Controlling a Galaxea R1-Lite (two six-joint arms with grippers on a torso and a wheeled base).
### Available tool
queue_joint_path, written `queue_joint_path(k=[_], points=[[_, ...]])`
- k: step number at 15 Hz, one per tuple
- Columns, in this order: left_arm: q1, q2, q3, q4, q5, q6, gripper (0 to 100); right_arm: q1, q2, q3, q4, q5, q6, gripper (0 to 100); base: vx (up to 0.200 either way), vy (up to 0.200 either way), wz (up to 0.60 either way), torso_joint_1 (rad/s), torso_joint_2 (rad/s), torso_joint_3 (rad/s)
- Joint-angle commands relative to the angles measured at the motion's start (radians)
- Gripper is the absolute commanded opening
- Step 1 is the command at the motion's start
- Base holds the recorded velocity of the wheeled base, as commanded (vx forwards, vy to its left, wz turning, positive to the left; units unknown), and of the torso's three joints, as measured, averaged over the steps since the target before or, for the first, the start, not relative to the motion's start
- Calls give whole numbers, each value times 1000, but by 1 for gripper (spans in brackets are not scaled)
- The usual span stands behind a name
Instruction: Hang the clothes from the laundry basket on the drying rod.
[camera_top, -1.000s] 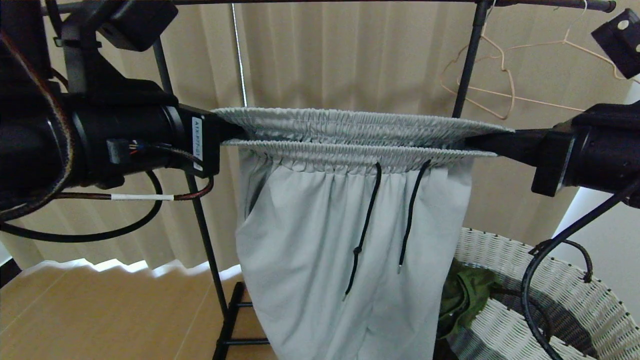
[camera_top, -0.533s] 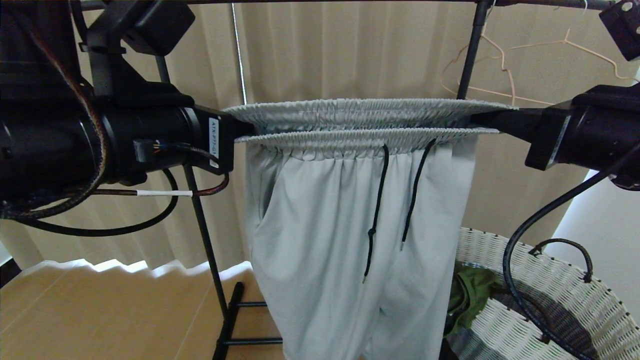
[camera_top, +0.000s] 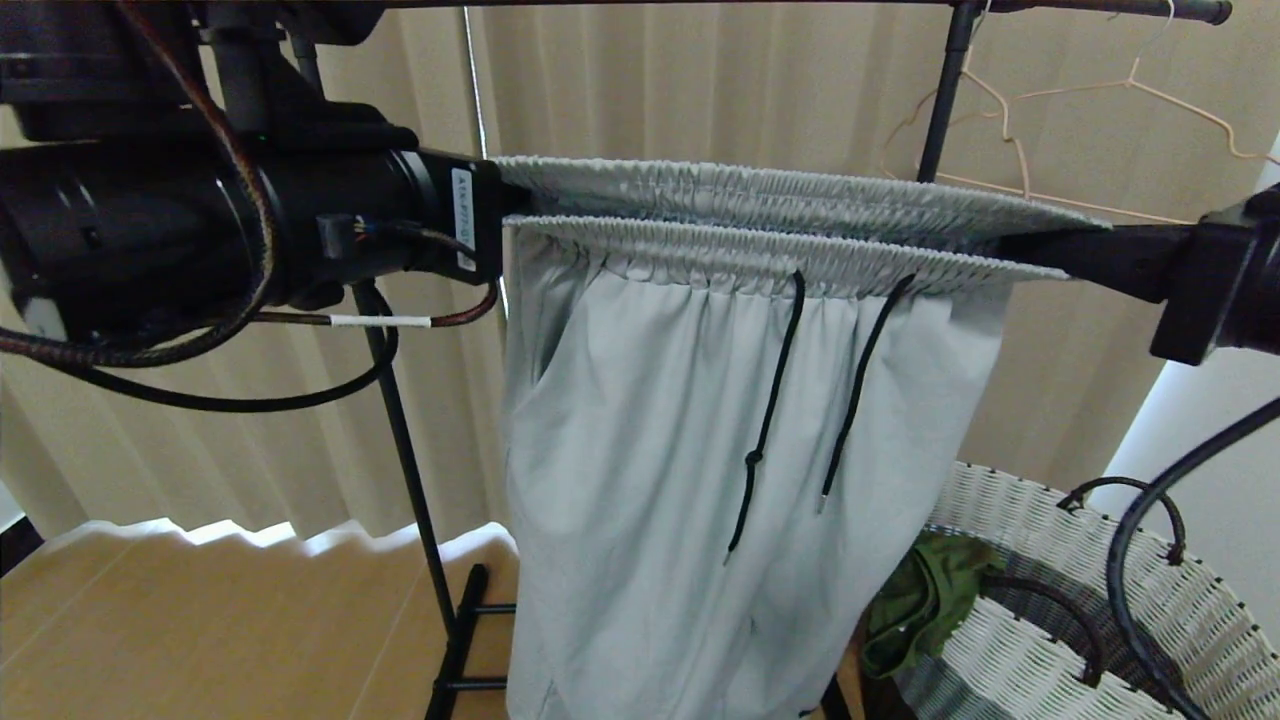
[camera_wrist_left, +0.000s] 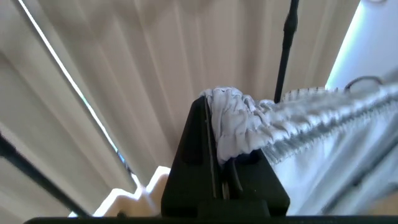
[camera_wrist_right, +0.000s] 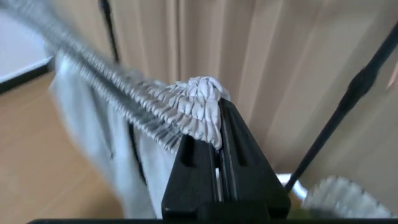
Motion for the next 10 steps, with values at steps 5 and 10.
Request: queue_joint_path(k=[5,10], points=[[0,157,-140,-11,34,-4,0,96,-191,17,155,180,0,0,0,0,0,0,0,0],[0,148,-120,-28,32,-2,0,90,-164,29,143,173,-20,0,0,0,0,0,0,0]])
